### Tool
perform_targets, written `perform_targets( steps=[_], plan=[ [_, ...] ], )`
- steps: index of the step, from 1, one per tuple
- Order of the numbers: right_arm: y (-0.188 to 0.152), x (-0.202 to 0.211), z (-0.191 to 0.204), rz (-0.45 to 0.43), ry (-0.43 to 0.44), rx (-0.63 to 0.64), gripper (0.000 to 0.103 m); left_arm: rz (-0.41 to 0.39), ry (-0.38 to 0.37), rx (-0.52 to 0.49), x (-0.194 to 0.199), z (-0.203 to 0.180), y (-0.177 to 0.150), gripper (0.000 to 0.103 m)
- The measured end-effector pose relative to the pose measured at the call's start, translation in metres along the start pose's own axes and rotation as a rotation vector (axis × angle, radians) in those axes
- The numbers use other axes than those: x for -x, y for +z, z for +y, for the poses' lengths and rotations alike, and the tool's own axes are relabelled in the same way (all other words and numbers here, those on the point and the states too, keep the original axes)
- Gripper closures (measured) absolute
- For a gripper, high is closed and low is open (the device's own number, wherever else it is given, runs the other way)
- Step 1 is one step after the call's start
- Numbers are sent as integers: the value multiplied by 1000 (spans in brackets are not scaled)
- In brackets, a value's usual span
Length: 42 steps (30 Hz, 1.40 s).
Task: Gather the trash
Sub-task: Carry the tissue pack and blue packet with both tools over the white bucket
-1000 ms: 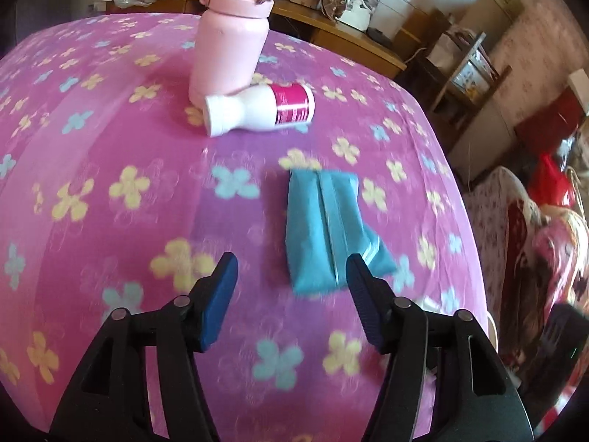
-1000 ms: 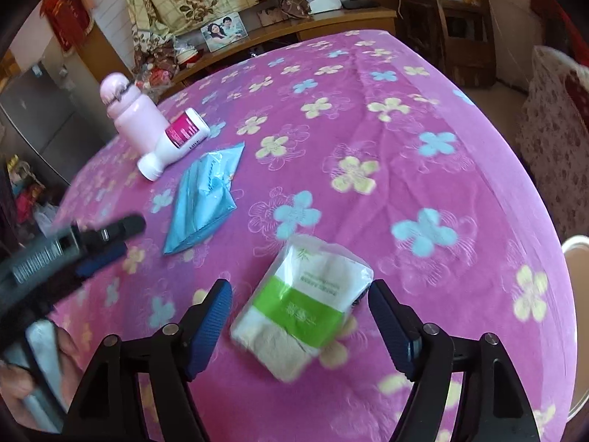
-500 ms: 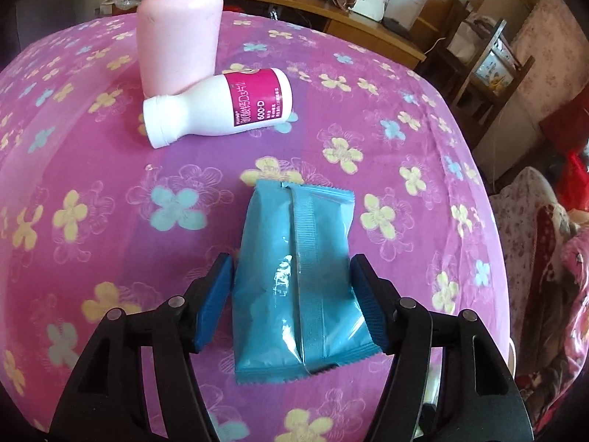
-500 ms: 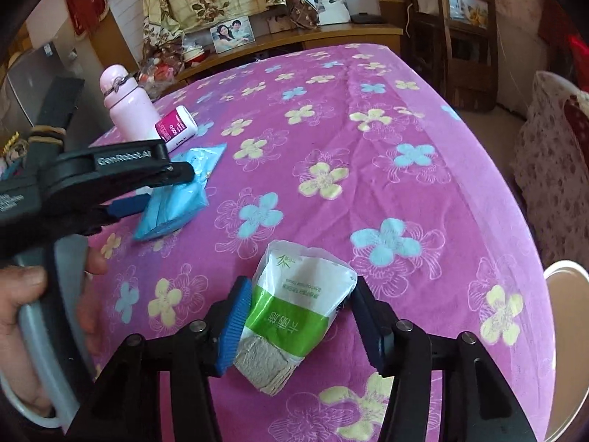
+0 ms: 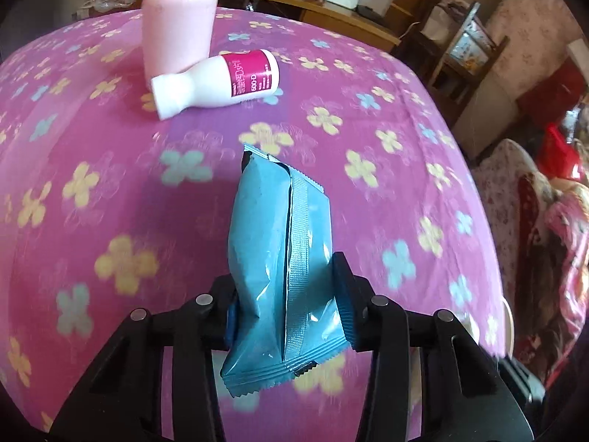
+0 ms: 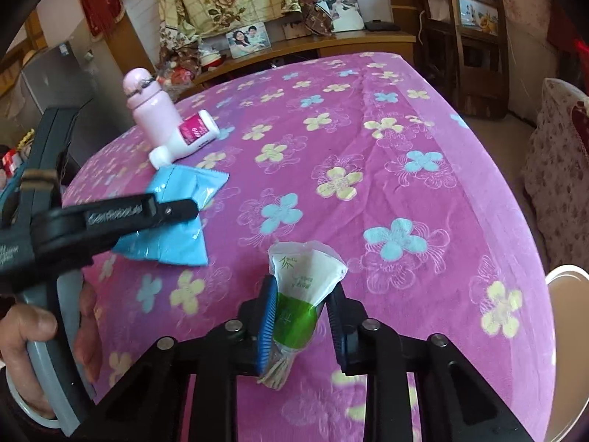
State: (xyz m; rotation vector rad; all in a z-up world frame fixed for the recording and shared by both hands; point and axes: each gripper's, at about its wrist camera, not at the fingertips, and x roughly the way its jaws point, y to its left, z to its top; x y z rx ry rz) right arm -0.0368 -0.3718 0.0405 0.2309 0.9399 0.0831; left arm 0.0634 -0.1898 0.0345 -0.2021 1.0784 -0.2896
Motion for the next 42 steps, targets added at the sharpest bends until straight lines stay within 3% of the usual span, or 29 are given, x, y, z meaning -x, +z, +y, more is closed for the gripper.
perform_targets(
  steps=[8, 16, 30, 42],
  plan=[
    [-22, 35, -10, -5, 38, -27, 80, -41, -42, -52, 52, -6, -47, 63],
    [-42, 70, -10, -21, 33, -15, 84, -59, -47, -133, 77, -28, -82, 63],
    [-57, 96, -22, -34, 76, -52, 88, -70, -43, -192, 96, -49, -104, 63],
    [-69, 133, -57, -78, 52, -116, 88, -51, -106, -275, 99, -96, -120, 63]
  ],
)
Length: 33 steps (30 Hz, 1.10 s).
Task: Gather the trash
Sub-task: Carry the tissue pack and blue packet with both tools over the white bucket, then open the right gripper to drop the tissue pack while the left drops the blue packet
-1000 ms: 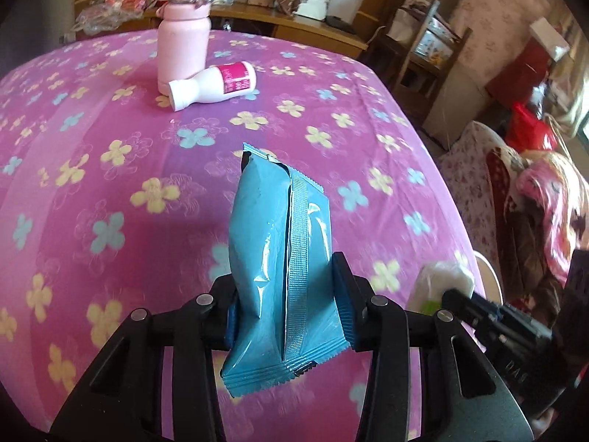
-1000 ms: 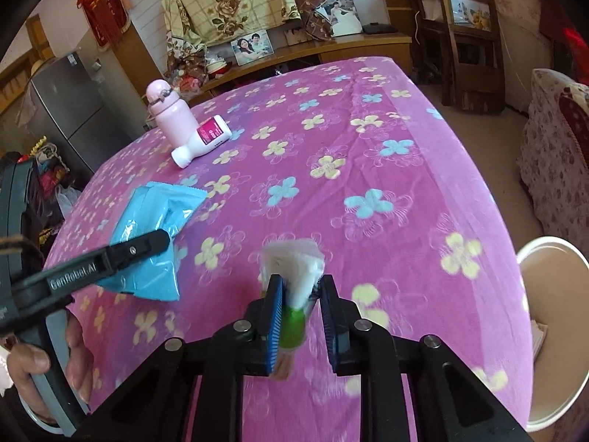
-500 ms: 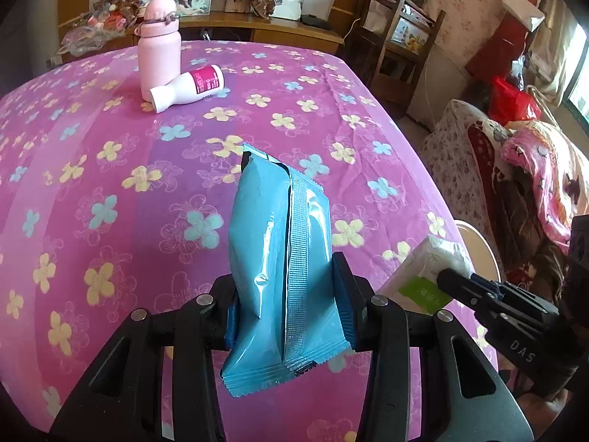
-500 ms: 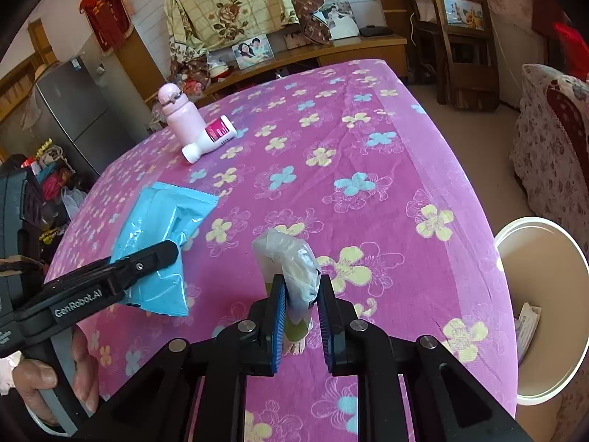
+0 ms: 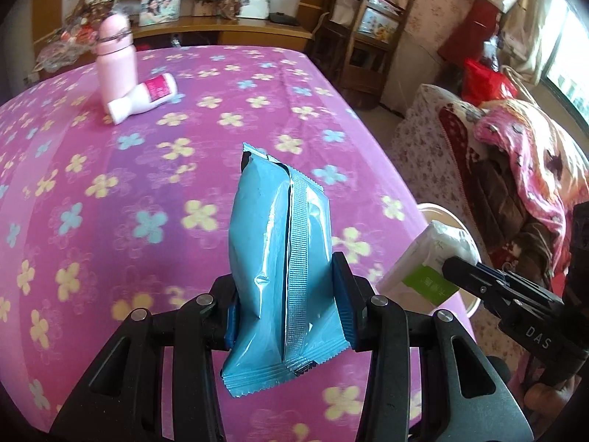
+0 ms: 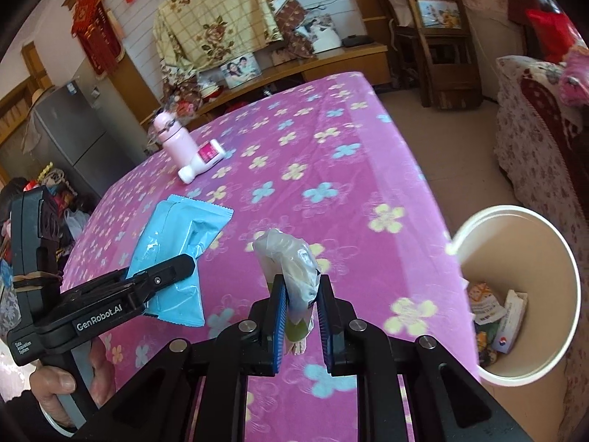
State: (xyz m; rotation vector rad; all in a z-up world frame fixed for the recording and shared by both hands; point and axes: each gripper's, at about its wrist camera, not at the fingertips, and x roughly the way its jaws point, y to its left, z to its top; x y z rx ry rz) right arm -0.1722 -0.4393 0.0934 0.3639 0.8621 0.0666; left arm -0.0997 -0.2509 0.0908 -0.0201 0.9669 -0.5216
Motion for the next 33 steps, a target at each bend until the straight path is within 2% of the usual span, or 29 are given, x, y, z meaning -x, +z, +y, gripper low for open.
perform_targets(
  steps=[5, 19, 33],
  plan=[
    [-2, 15, -23, -15, -28, -32, 88, 21, -42, -34, -8, -29, -1, 63],
    [-9, 51, -89, -64, -115, -125, 88, 58, -98, -148, -34, -107, -1, 63],
    [-21, 64, -161, -63, -200, -232, 88, 146, -187, -217, -81, -178, -2, 63]
  ],
)
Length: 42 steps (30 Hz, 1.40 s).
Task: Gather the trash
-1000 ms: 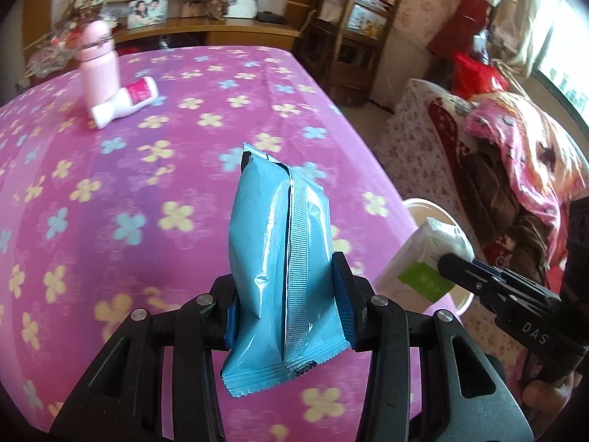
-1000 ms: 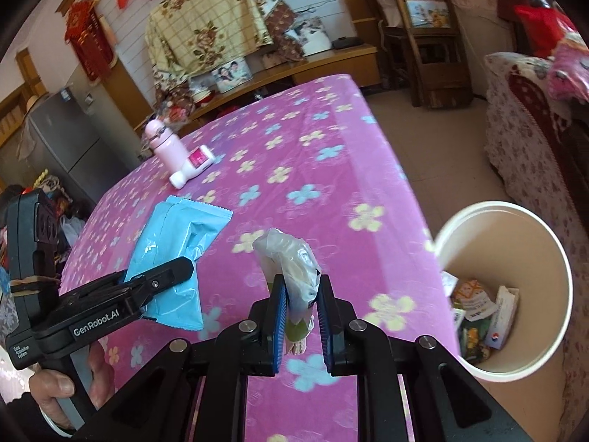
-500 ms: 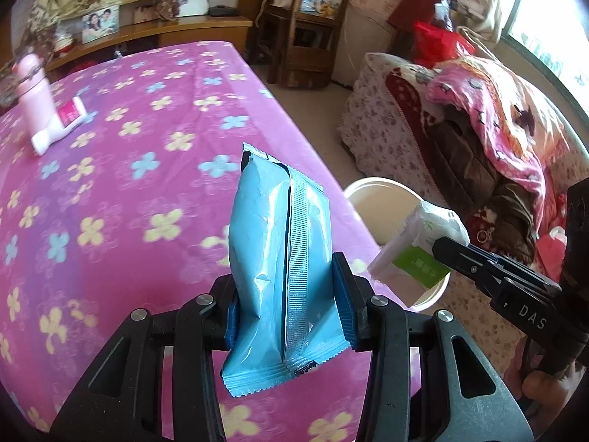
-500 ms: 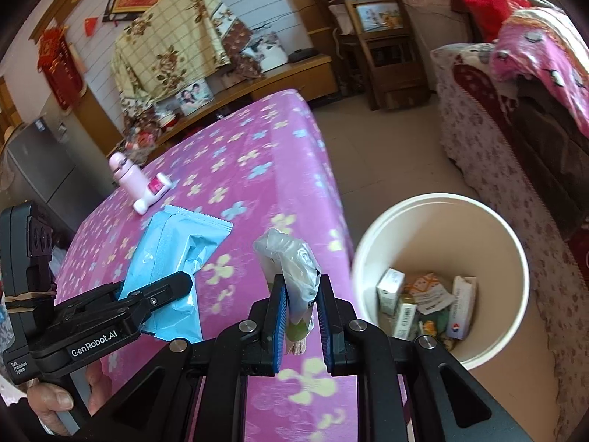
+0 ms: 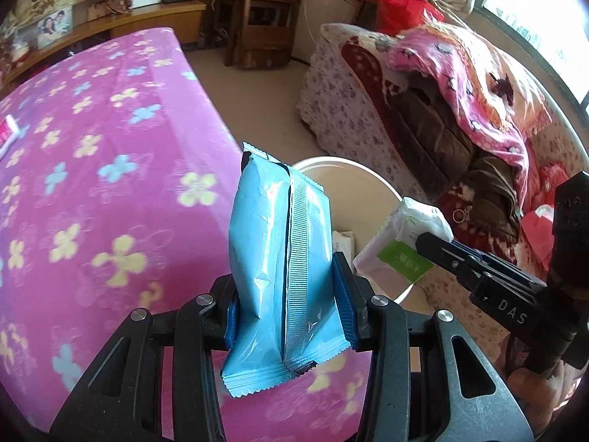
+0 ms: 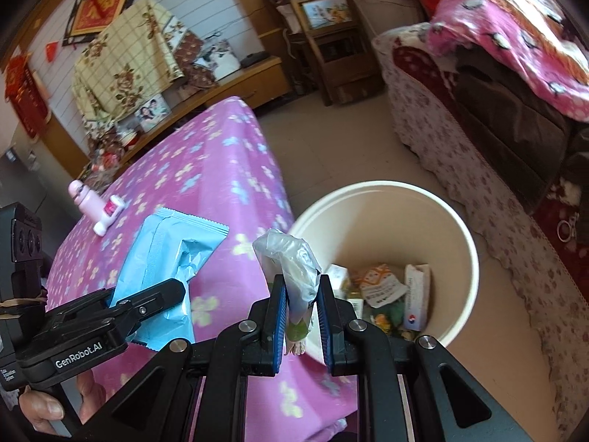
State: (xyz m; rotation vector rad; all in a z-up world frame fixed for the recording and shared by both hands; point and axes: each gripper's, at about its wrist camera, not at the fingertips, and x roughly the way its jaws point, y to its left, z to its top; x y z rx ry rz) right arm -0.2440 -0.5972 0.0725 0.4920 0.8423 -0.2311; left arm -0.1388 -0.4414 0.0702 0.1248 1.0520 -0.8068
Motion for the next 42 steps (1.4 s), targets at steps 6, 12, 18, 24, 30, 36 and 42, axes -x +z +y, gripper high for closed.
perform_targets(
  steps=[6, 12, 18, 24, 30, 36, 42],
  plan=[
    [-1, -8, -27, 11, -43, -32, 88, 28, -22, -20, -28, -19, 5, 62],
    [-2, -18, -44, 21, -80, -64, 88, 25, -51, -41, -48, -32, 8, 55],
    [-6, -25, -53, 32, -133, -84, 68, -30, -35, -87, -50, -42, 7, 32],
    [-8, -20, -51, 26, -127, -90, 68, -31, 6, -103, -49, -40, 4, 32],
    [-11, -8, -34, 2, -135, -61, 66, -99, 118, -155, -27, -38, -2, 32],
    [-12, 18, -7, -87, -143, -27, 66, -168, 155, -184, 6, -33, -5, 32],
    [-19, 47, 27, -181, -153, 16, 61, -267, 190, -176, 49, -21, -13, 32]
  ],
)
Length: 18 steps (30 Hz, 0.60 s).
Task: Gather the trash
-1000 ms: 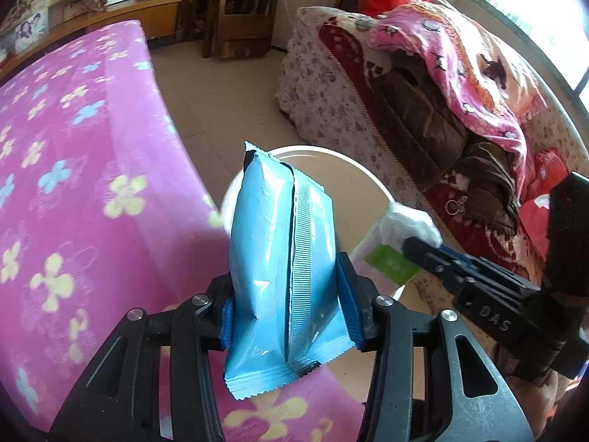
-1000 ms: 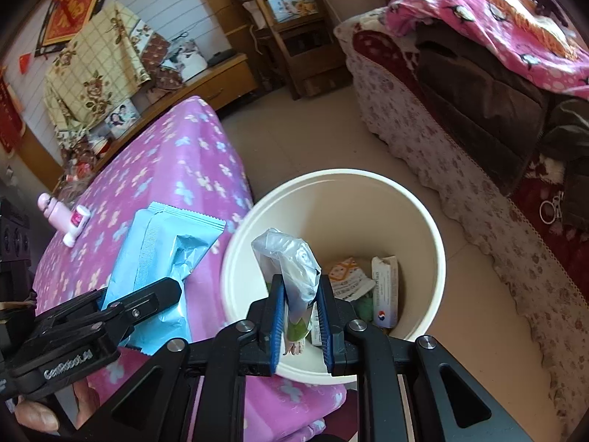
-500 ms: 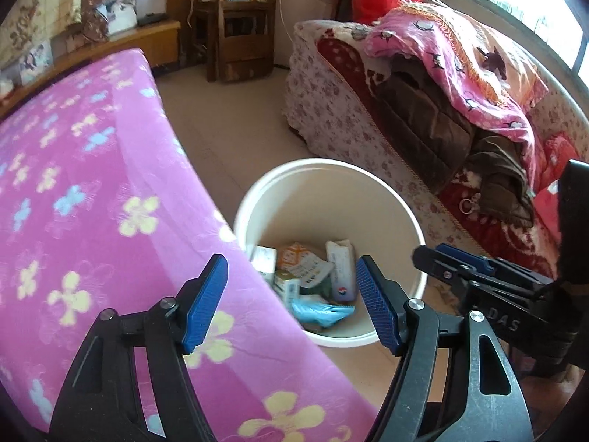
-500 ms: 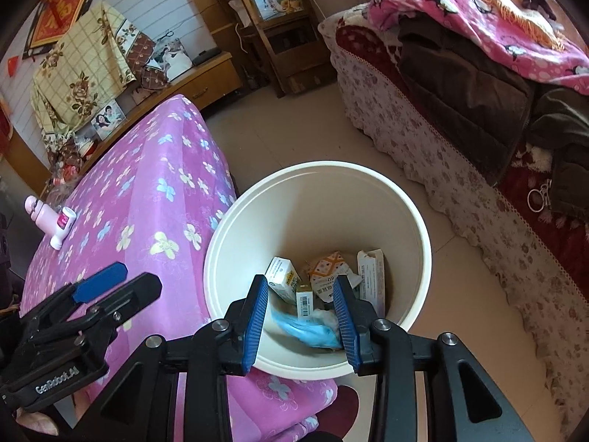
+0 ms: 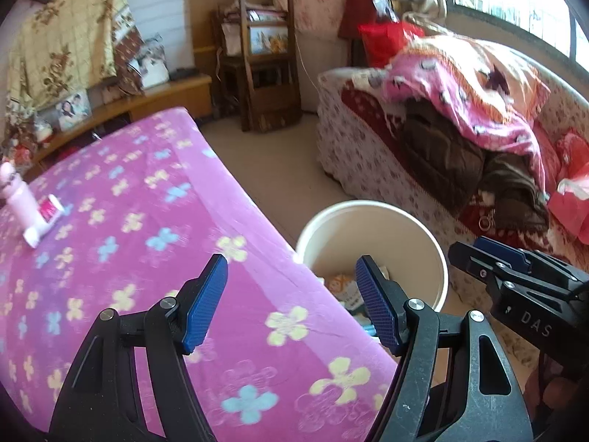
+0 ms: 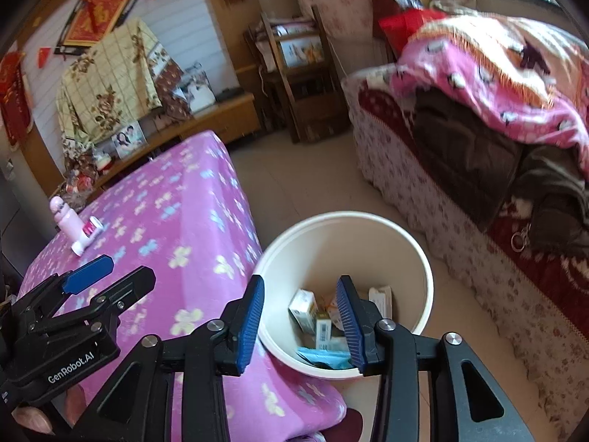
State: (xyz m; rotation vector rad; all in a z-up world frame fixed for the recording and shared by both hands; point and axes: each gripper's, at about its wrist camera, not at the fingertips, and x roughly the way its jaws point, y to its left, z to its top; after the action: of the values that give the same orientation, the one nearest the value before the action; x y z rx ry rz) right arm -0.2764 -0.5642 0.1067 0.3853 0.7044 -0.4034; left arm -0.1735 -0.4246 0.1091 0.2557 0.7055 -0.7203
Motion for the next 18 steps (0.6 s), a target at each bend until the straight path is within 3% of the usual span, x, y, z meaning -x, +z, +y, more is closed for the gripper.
perform_targets(
  steps=[4, 11, 15, 18],
  plan=[
    [0, 15, 15, -30, 12, 12, 60, -54, 27, -8, 25, 9, -3, 32],
    [-3, 36, 39, -61, 24, 35, 59, -82, 55, -2, 57, 24, -13, 32],
    [-3, 44, 48, -69, 23, 54, 59, -93, 138, -22, 69, 27, -19, 32],
    [-3, 50, 52, -77, 26, 61, 59, -101, 117, -11, 77, 32, -24, 32]
  ],
)
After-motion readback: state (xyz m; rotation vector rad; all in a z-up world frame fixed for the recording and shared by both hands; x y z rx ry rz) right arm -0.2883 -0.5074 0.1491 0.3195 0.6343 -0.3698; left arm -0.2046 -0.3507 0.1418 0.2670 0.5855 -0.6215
